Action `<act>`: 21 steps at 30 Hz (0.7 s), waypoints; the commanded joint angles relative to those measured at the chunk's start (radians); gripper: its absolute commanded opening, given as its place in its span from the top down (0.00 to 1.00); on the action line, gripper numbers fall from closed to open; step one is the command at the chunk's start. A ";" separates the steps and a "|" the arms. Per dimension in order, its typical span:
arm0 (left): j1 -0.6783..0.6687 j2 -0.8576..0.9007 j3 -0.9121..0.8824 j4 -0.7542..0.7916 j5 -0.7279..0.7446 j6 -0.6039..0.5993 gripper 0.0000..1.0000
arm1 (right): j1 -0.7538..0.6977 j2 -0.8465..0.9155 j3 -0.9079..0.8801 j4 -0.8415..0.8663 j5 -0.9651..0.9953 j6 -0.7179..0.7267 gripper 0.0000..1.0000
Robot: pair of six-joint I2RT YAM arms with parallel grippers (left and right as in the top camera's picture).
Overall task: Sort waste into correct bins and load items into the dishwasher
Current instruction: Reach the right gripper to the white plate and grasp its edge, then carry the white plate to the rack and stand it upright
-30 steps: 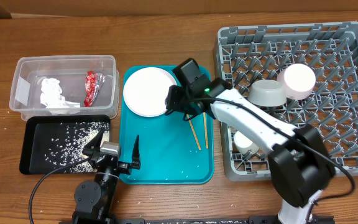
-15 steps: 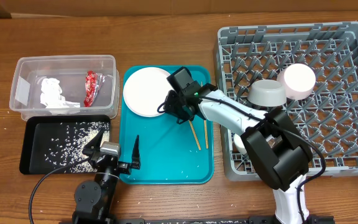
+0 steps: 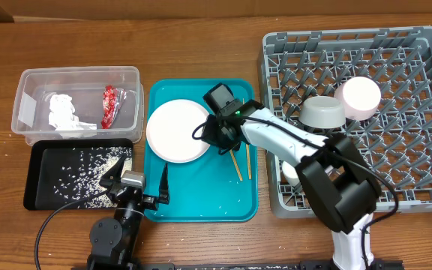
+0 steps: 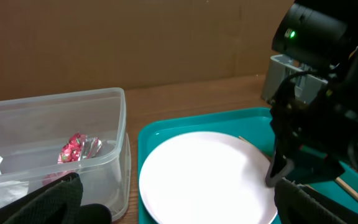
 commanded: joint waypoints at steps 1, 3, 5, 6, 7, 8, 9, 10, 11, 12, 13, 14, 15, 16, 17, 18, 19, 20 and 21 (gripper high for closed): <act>0.005 -0.004 -0.003 -0.002 -0.007 -0.008 0.00 | -0.008 -0.155 0.024 -0.018 0.088 -0.118 0.96; 0.005 -0.004 -0.003 -0.002 -0.007 -0.008 0.00 | -0.013 -0.235 0.024 -0.069 0.204 -0.142 0.96; 0.005 -0.004 -0.003 -0.002 -0.007 -0.008 0.00 | -0.023 -0.311 0.024 -0.113 0.326 -0.156 0.96; 0.005 -0.004 -0.003 -0.002 -0.007 -0.008 0.00 | -0.030 -0.351 0.024 -0.128 0.395 -0.179 0.96; 0.005 -0.004 -0.003 -0.002 -0.007 -0.008 0.00 | -0.039 -0.391 0.024 -0.140 0.472 -0.214 0.96; 0.005 -0.004 -0.003 -0.002 -0.007 -0.008 0.00 | -0.048 -0.425 0.024 -0.149 0.541 -0.243 0.96; 0.005 -0.004 -0.003 -0.002 -0.007 -0.008 0.00 | -0.059 -0.456 0.024 -0.158 0.612 -0.272 0.96; 0.005 -0.004 -0.003 -0.002 -0.007 -0.008 0.00 | -0.072 -0.479 0.024 -0.166 0.678 -0.295 0.96; 0.005 -0.004 -0.003 -0.002 -0.007 -0.008 0.00 | -0.098 -0.512 0.024 -0.180 0.786 -0.319 0.96; 0.005 -0.004 -0.003 -0.002 -0.007 -0.008 0.00 | -0.116 -0.525 0.024 -0.183 0.844 -0.324 0.96; 0.005 -0.004 -0.003 -0.002 -0.007 -0.008 0.00 | -0.148 -0.539 0.024 -0.185 0.935 -0.324 0.96; 0.005 -0.004 -0.003 -0.002 -0.007 -0.008 0.00 | -0.174 -0.541 0.024 -0.185 1.000 -0.325 0.96; 0.005 -0.004 -0.003 -0.002 -0.007 -0.008 0.00 | -0.203 -0.540 0.024 -0.184 1.074 -0.325 0.96; 0.005 -0.004 -0.003 -0.002 -0.007 -0.008 0.00 | -0.227 -0.537 0.024 -0.183 1.130 -0.324 0.96; 0.005 -0.004 -0.003 -0.002 -0.007 -0.008 0.00 | -0.256 -0.532 0.023 -0.180 1.189 -0.325 0.96; 0.005 -0.004 -0.003 -0.002 -0.007 -0.008 0.00 | -0.278 -0.529 0.023 -0.174 1.227 -0.326 0.96; 0.005 -0.004 -0.003 -0.002 -0.007 -0.008 0.00 | -0.295 -0.526 0.023 -0.164 1.245 -0.338 0.96; 0.005 -0.004 -0.003 -0.002 -0.007 -0.008 0.00 | -0.320 -0.523 0.023 -0.138 1.255 -0.369 0.96; 0.005 -0.004 -0.003 -0.002 -0.007 -0.008 0.00 | -0.364 -0.516 0.023 -0.076 1.253 -0.426 0.96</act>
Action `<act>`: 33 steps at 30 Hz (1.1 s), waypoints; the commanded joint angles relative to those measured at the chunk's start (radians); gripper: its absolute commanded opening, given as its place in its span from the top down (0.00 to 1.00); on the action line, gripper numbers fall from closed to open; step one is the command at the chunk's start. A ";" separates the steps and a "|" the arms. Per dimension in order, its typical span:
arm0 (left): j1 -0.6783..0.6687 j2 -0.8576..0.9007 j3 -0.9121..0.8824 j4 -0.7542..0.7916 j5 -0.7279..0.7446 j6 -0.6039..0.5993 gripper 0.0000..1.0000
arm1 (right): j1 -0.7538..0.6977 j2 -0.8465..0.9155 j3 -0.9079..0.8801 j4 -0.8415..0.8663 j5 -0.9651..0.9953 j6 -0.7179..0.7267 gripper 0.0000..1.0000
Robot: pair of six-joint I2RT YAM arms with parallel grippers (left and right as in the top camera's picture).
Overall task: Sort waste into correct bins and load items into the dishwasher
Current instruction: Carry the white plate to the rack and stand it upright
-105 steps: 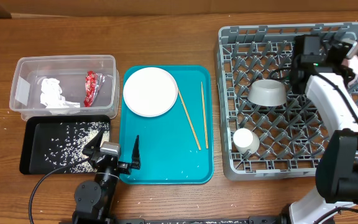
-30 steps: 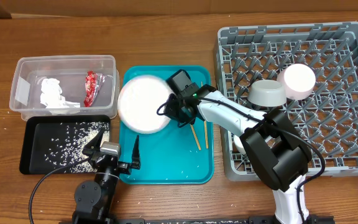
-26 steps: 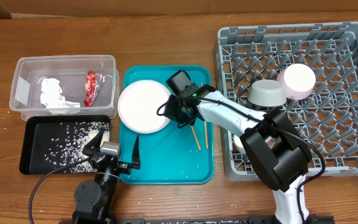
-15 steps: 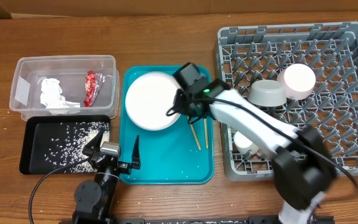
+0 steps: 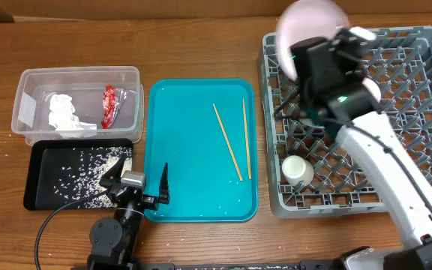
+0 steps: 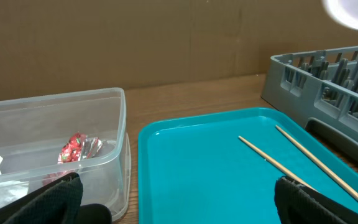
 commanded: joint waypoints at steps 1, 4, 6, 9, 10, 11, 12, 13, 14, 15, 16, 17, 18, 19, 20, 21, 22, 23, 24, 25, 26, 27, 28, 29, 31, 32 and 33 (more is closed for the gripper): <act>0.005 -0.004 -0.003 -0.002 -0.007 -0.008 0.00 | -0.083 0.011 0.016 0.108 0.160 -0.111 0.96; 0.005 -0.004 -0.003 -0.002 -0.007 -0.008 0.00 | -0.126 0.016 0.016 0.209 0.066 -0.192 0.96; 0.005 -0.004 -0.003 -0.002 -0.007 -0.008 0.00 | -0.127 0.017 0.016 0.281 0.020 -0.255 0.96; 0.005 -0.004 -0.003 -0.002 -0.007 -0.008 0.00 | -0.124 0.031 0.016 0.303 0.021 -0.254 0.96; 0.005 -0.004 -0.003 -0.002 -0.007 -0.008 0.00 | -0.124 0.039 0.015 0.303 0.021 -0.254 0.96; 0.005 -0.004 -0.003 -0.002 -0.007 -0.008 0.00 | -0.124 0.051 0.015 0.303 0.022 -0.254 0.96; 0.005 -0.004 -0.003 -0.002 -0.007 -0.008 0.00 | -0.128 0.069 0.015 0.303 0.027 -0.255 0.96; 0.005 -0.004 -0.003 -0.002 -0.007 -0.008 0.00 | -0.132 0.087 0.015 0.304 0.037 -0.256 0.96; 0.005 -0.004 -0.003 -0.002 -0.007 -0.008 0.00 | -0.135 0.107 0.015 0.310 0.049 -0.264 0.96; 0.005 -0.004 -0.003 -0.002 -0.007 -0.008 0.00 | -0.141 0.130 0.015 0.323 0.056 -0.281 0.96; 0.005 -0.004 -0.003 -0.002 -0.007 -0.008 0.00 | -0.146 0.153 0.015 0.335 0.059 -0.301 0.96; 0.005 -0.004 -0.003 -0.002 -0.007 -0.008 0.00 | -0.148 0.169 0.015 0.342 0.059 -0.307 0.96; 0.005 -0.004 -0.003 -0.002 -0.007 -0.008 0.00 | -0.148 0.195 0.015 0.344 0.059 -0.307 0.96; 0.005 -0.004 -0.003 -0.002 -0.007 -0.008 0.00 | -0.148 0.217 0.015 0.344 0.059 -0.307 0.96; 0.005 -0.004 -0.003 -0.002 -0.007 -0.008 0.00 | -0.148 0.233 0.015 0.344 0.059 -0.307 0.96; 0.005 -0.004 -0.003 -0.002 -0.007 -0.008 0.00 | -0.147 0.249 0.015 0.341 0.059 -0.307 0.96; 0.005 -0.004 -0.003 -0.002 -0.007 -0.008 0.00 | -0.146 0.264 0.015 0.341 0.059 -0.307 0.96; 0.005 -0.004 -0.003 -0.002 -0.007 -0.008 0.00 | -0.147 0.278 0.015 0.341 0.060 -0.307 0.96; 0.005 -0.004 -0.003 -0.002 -0.007 -0.008 0.00 | -0.147 0.286 0.015 0.343 0.060 -0.307 0.96; 0.005 -0.004 -0.003 -0.002 -0.007 -0.008 0.00 | -0.150 0.294 0.015 0.341 0.060 -0.307 0.96; 0.005 -0.004 -0.003 -0.002 -0.007 -0.008 0.00 | -0.151 0.295 0.015 0.341 0.060 -0.307 0.96; 0.005 -0.004 -0.003 -0.002 -0.007 -0.008 0.00 | -0.151 0.295 0.015 0.341 0.060 -0.307 0.96; 0.005 -0.004 -0.003 -0.002 -0.007 -0.008 0.00 | -0.151 0.295 0.016 0.341 0.068 -0.309 0.96; 0.005 -0.004 -0.003 -0.002 -0.007 -0.008 0.00 | -0.150 0.295 0.016 0.339 0.070 -0.325 0.96; 0.005 -0.004 -0.003 -0.002 -0.007 -0.008 0.00 | -0.140 0.295 0.016 0.317 0.071 -0.358 0.76; 0.005 -0.004 -0.003 -0.002 -0.007 -0.008 0.00 | -0.132 0.294 0.016 0.303 0.081 -0.364 0.62; 0.005 -0.004 -0.003 -0.002 -0.007 -0.008 0.00 | -0.123 0.294 0.016 0.289 0.100 -0.368 0.57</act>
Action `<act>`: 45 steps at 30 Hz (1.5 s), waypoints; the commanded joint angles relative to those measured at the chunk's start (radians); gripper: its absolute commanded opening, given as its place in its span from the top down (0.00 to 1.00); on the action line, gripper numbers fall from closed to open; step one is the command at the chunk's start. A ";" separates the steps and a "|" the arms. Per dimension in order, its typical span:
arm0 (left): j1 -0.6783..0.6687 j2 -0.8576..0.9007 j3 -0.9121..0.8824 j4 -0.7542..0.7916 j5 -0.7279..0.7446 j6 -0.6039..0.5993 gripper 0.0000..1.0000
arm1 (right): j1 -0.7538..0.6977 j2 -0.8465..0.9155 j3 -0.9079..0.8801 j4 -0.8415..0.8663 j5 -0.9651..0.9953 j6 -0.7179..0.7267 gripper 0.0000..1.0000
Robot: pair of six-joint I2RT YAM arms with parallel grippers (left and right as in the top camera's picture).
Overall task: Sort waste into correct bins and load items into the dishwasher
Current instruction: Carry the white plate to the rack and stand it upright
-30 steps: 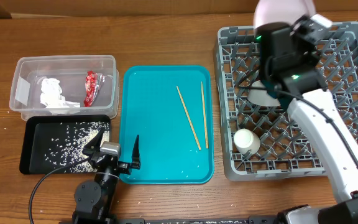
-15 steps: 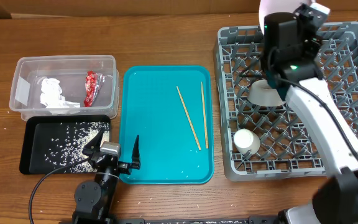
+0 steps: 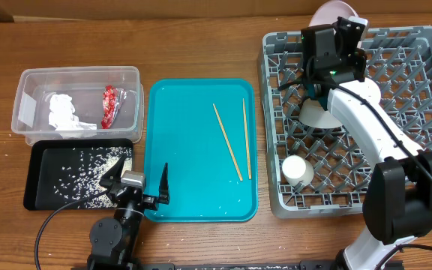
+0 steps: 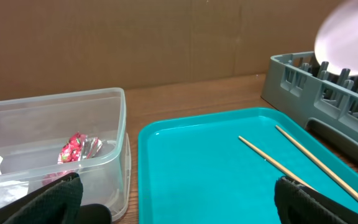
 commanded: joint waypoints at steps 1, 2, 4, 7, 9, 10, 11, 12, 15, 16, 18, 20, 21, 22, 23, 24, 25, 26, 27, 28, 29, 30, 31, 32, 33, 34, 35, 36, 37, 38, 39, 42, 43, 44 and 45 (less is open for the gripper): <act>0.005 -0.004 -0.003 -0.002 -0.007 -0.008 0.00 | 0.029 -0.011 0.016 -0.033 0.069 -0.034 0.54; 0.005 -0.004 -0.003 -0.002 -0.007 -0.008 0.00 | 0.045 -0.016 0.016 -0.049 0.088 -0.034 0.51; 0.005 -0.004 -0.003 -0.002 -0.007 -0.008 0.00 | 0.081 -0.043 0.016 -0.084 0.089 -0.027 0.48; 0.005 -0.004 -0.003 -0.002 -0.007 -0.008 0.00 | 0.127 -0.088 0.016 -0.129 0.066 0.013 0.46; 0.005 -0.004 -0.003 -0.002 -0.007 -0.008 0.00 | 0.166 -0.122 0.016 -0.159 0.011 0.013 0.46; 0.005 -0.004 -0.003 -0.002 -0.007 -0.008 0.00 | 0.186 -0.137 0.016 -0.175 -0.025 0.013 0.45; 0.005 -0.004 -0.003 -0.002 -0.007 -0.008 0.00 | 0.208 -0.154 0.016 -0.196 -0.076 0.013 0.45; 0.005 -0.004 -0.003 -0.002 -0.007 -0.008 0.00 | 0.229 -0.167 0.016 -0.216 -0.138 0.013 0.45; 0.005 -0.004 -0.003 -0.002 -0.007 -0.008 0.00 | 0.277 -0.192 0.016 -0.263 -0.313 0.013 0.45; 0.005 -0.004 -0.003 -0.002 -0.007 -0.008 0.00 | 0.291 -0.194 0.016 -0.283 -0.368 0.013 0.45; 0.005 -0.004 -0.003 -0.002 -0.007 -0.008 0.00 | 0.295 -0.194 0.016 -0.303 -0.384 0.057 0.44; 0.005 -0.004 -0.003 -0.002 -0.007 -0.008 0.00 | 0.238 -0.198 0.017 -0.309 -0.400 0.176 0.41; 0.005 -0.004 -0.003 -0.002 -0.007 -0.008 0.00 | 0.207 -0.200 0.017 -0.303 -0.419 0.185 0.41; 0.005 -0.004 -0.003 -0.002 -0.007 -0.008 0.00 | 0.160 -0.200 0.021 -0.299 -0.454 0.192 0.41; 0.005 -0.004 -0.003 -0.002 -0.007 -0.008 0.00 | 0.111 -0.200 0.026 -0.297 -0.495 0.193 0.41; 0.005 -0.004 -0.003 -0.002 -0.007 -0.008 0.00 | 0.053 -0.200 0.029 -0.291 -0.544 0.193 0.41; 0.005 -0.004 -0.003 -0.002 -0.007 -0.008 0.00 | -0.008 -0.200 0.029 -0.283 -0.600 0.193 0.41; 0.005 -0.004 -0.003 -0.002 -0.007 -0.008 0.00 | -0.076 -0.199 0.029 -0.270 -0.675 0.193 0.41; 0.005 -0.004 -0.003 -0.002 -0.007 -0.008 0.00 | -0.167 -0.194 0.029 -0.254 -0.787 0.193 0.41; 0.005 -0.004 -0.003 -0.002 -0.007 -0.008 0.00 | -0.234 -0.190 0.029 -0.243 -0.865 0.193 0.41; 0.005 -0.004 -0.003 -0.002 -0.007 -0.008 0.00 | -0.282 -0.181 0.029 -0.235 -0.918 0.193 0.41; 0.005 -0.004 -0.003 -0.002 -0.007 -0.008 0.00 | -0.329 -0.172 0.029 -0.229 -0.966 0.193 0.41; 0.005 -0.004 -0.003 -0.002 -0.007 -0.008 0.00 | -0.368 -0.159 0.029 -0.226 -0.998 0.193 0.41; 0.005 -0.004 -0.003 -0.002 -0.007 -0.008 0.00 | -0.441 -0.125 0.029 -0.222 -1.043 0.194 0.41; 0.005 -0.004 -0.003 -0.002 -0.007 -0.008 0.00 | -0.473 -0.099 0.029 -0.222 -1.044 0.194 0.41; 0.005 -0.004 -0.003 -0.002 -0.007 -0.008 0.00 | -0.488 -0.082 0.029 -0.220 -1.046 0.193 0.41; 0.005 -0.004 -0.003 -0.002 -0.007 -0.008 0.00 | -0.502 -0.060 0.029 -0.217 -1.047 0.193 0.42; 0.005 -0.004 -0.003 -0.002 -0.007 -0.008 0.00 | -0.512 -0.027 0.029 -0.212 -1.047 0.193 0.43; 0.005 -0.004 -0.003 -0.002 -0.007 -0.008 0.00 | -0.512 -0.007 0.029 -0.208 -1.047 0.193 0.43; 0.005 -0.004 -0.003 -0.002 -0.007 -0.008 0.00 | -0.510 0.016 0.029 -0.201 -1.047 0.193 0.44; 0.005 -0.004 -0.003 -0.002 -0.007 -0.008 0.00 | -0.505 0.025 0.029 -0.196 -1.047 0.193 0.48; 0.005 -0.004 -0.003 -0.002 -0.007 -0.008 0.00 | -0.487 0.052 0.029 -0.192 -1.037 0.193 0.66; 0.005 -0.004 -0.003 -0.002 -0.007 -0.008 0.00 | -0.486 0.054 0.029 -0.193 -1.034 0.193 0.76; 0.005 -0.004 -0.003 -0.002 -0.007 -0.008 0.00 | -0.486 0.056 0.029 -0.198 -1.030 0.195 0.87; 0.005 -0.004 -0.003 -0.002 -0.007 -0.008 0.00 | -0.486 0.055 0.029 -0.201 -1.027 0.197 0.94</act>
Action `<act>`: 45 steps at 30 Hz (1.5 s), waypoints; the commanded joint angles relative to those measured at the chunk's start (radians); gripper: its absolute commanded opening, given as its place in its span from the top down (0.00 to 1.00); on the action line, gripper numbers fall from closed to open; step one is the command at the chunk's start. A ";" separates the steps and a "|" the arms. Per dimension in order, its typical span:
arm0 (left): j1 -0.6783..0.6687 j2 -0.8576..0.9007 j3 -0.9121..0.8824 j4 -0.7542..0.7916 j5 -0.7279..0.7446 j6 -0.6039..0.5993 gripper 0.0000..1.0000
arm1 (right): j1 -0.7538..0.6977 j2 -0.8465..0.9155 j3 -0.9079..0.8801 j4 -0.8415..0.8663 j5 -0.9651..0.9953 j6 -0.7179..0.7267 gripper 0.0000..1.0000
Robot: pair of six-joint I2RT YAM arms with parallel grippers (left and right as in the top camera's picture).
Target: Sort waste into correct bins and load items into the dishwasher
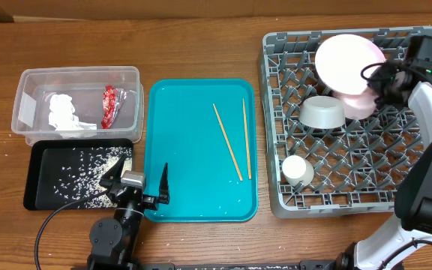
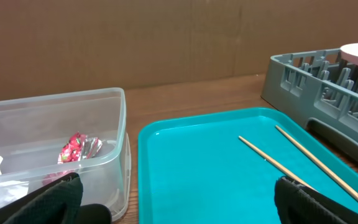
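A white plate (image 1: 347, 52) lies tilted in the grey dish rack (image 1: 276, 97), leaning on a pink bowl (image 1: 360, 105). My right gripper (image 1: 379, 77) reaches in from the right, at the plate's right edge; its jaws are too small and dark to read. Two wooden chopsticks (image 1: 228, 142) (image 2: 272, 163) lie on the teal tray (image 1: 186, 180) (image 2: 197, 180). My left gripper (image 1: 139, 182) (image 2: 179, 202) rests open at the tray's near left corner, holding nothing.
A grey bowl (image 1: 322, 112) and a white cup (image 1: 297, 170) sit in the rack. At the left, a clear bin (image 1: 28, 112) (image 2: 120, 124) holds a red wrapper (image 1: 109, 103) (image 2: 74, 148) and crumpled paper (image 1: 62, 112). A black tray (image 1: 36, 187) holds scattered rice.
The plate stood on edge at the rack's far rim in my right gripper; now it lies tilted on the pink bowl, and the right arm has swung to the rack's right side.
My right gripper was at the white plate on the teal tray, over the chopsticks. Then the plate was off the tray, held high above the rack. Then it stood at the rack's far edge. Now it rests in the rack. The left arm never moved.
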 commanded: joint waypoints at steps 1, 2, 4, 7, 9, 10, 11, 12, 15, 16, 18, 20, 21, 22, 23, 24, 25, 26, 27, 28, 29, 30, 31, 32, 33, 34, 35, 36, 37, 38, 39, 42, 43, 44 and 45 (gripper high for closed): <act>0.005 -0.004 -0.003 -0.002 -0.006 -0.008 0.00 | 0.010 0.002 0.014 -0.019 -0.010 0.006 0.96; 0.005 -0.004 -0.003 -0.002 -0.006 -0.008 0.00 | 0.007 -0.005 0.014 -0.027 -0.003 0.010 0.96; 0.005 -0.004 -0.003 -0.002 -0.006 -0.008 0.00 | 0.000 -0.029 0.014 -0.046 0.025 0.028 0.96; 0.005 -0.004 -0.003 -0.002 -0.006 -0.008 0.00 | -0.004 -0.080 0.014 -0.060 0.089 0.027 0.96; 0.005 -0.004 -0.003 -0.002 -0.006 -0.008 0.00 | -0.004 -0.128 0.014 -0.061 0.149 0.023 0.96; 0.005 -0.004 -0.003 -0.002 -0.006 -0.008 0.00 | -0.004 -0.161 0.014 -0.057 0.187 0.023 0.96; 0.005 -0.004 -0.003 -0.002 -0.006 -0.008 0.00 | -0.004 -0.210 0.014 -0.047 0.236 0.019 0.96; 0.005 -0.004 -0.003 -0.002 -0.006 -0.008 0.00 | -0.004 -0.234 0.014 -0.040 0.251 0.019 0.96; 0.005 -0.004 -0.003 -0.002 -0.006 -0.008 0.00 | 0.006 -0.297 0.014 -0.012 0.250 -0.035 0.96; 0.005 -0.004 -0.003 -0.002 -0.006 -0.008 0.00 | 0.019 -0.314 0.014 -0.008 0.251 -0.058 0.96; 0.005 -0.004 -0.003 -0.002 -0.006 -0.008 0.00 | 0.069 -0.330 0.014 -0.010 0.278 -0.105 0.96; 0.005 -0.004 -0.003 -0.002 -0.006 -0.008 0.00 | 0.124 -0.330 0.014 -0.017 0.352 -0.138 0.96; 0.005 -0.004 -0.003 -0.002 -0.006 -0.008 0.00 | 0.165 -0.327 0.014 -0.021 0.429 -0.151 0.96; 0.005 -0.004 -0.003 -0.002 -0.006 -0.008 0.00 | 0.209 -0.325 0.014 -0.019 0.509 -0.171 0.96; 0.005 -0.004 -0.003 -0.002 -0.006 -0.008 0.00 | 0.265 -0.324 0.014 -0.011 0.607 -0.194 0.96; 0.005 -0.004 -0.003 -0.002 -0.006 -0.008 0.00 | 0.291 -0.324 0.014 -0.005 0.649 -0.206 0.96; 0.005 -0.004 -0.003 -0.002 -0.006 -0.008 0.00 | 0.336 -0.324 0.014 0.006 0.726 -0.225 0.96; 0.005 -0.004 -0.003 -0.002 -0.006 -0.008 0.00 | 0.386 -0.323 0.014 0.026 0.822 -0.243 0.96; 0.005 -0.004 -0.003 -0.002 -0.006 -0.008 0.00 | 0.423 -0.322 0.014 0.045 0.896 -0.261 0.96; 0.005 -0.004 -0.003 -0.002 -0.006 -0.008 0.00 | 0.452 -0.319 0.014 0.067 0.958 -0.280 0.96; 0.005 -0.004 -0.003 -0.002 -0.006 -0.008 0.00 | 0.476 -0.313 0.014 0.093 1.009 -0.303 0.96; 0.005 -0.004 -0.003 -0.002 -0.006 -0.008 0.00 | 0.495 -0.306 0.014 0.118 1.040 -0.330 0.96; 0.005 -0.004 -0.003 -0.002 -0.006 -0.008 0.00 | 0.507 -0.296 0.014 0.134 1.047 -0.351 0.96; 0.005 -0.004 -0.003 -0.002 -0.006 -0.008 0.00 | 0.513 -0.288 0.014 0.139 1.046 -0.352 0.96; 0.005 -0.004 -0.003 -0.002 -0.006 -0.008 0.00 | 0.518 -0.259 0.014 0.138 1.043 -0.352 0.96; 0.005 -0.004 -0.003 -0.002 -0.006 -0.008 0.00 | 0.518 -0.243 0.014 0.138 1.046 -0.352 0.96; 0.005 -0.004 -0.003 -0.002 -0.006 -0.008 0.00 | 0.518 -0.228 0.014 0.139 1.049 -0.352 0.96; 0.005 -0.004 -0.003 -0.002 -0.006 -0.008 0.00 | 0.518 -0.207 0.014 0.139 1.062 -0.353 0.96; 0.005 -0.004 -0.003 -0.002 -0.006 -0.008 0.00 | 0.518 -0.187 0.014 0.138 1.082 -0.353 0.96; 0.005 -0.004 -0.003 -0.002 -0.006 -0.008 0.00 | 0.518 -0.169 0.014 0.138 1.099 -0.353 0.96; 0.005 -0.004 -0.003 -0.002 -0.006 -0.008 0.00 | 0.519 -0.150 0.014 0.138 1.106 -0.354 0.96; 0.005 -0.004 -0.003 -0.002 -0.006 -0.008 0.00 | 0.540 -0.108 0.013 0.127 1.105 -0.357 0.96; 0.005 -0.004 -0.003 -0.002 -0.006 -0.008 0.00 | 0.552 -0.100 0.013 0.116 1.105 -0.356 0.96; 0.005 -0.004 -0.003 -0.002 -0.006 -0.008 0.00 | 0.565 -0.094 0.013 0.109 1.106 -0.356 0.96; 0.005 -0.004 -0.003 -0.002 -0.006 -0.008 0.00 | 0.578 -0.093 0.013 0.104 1.105 -0.356 0.96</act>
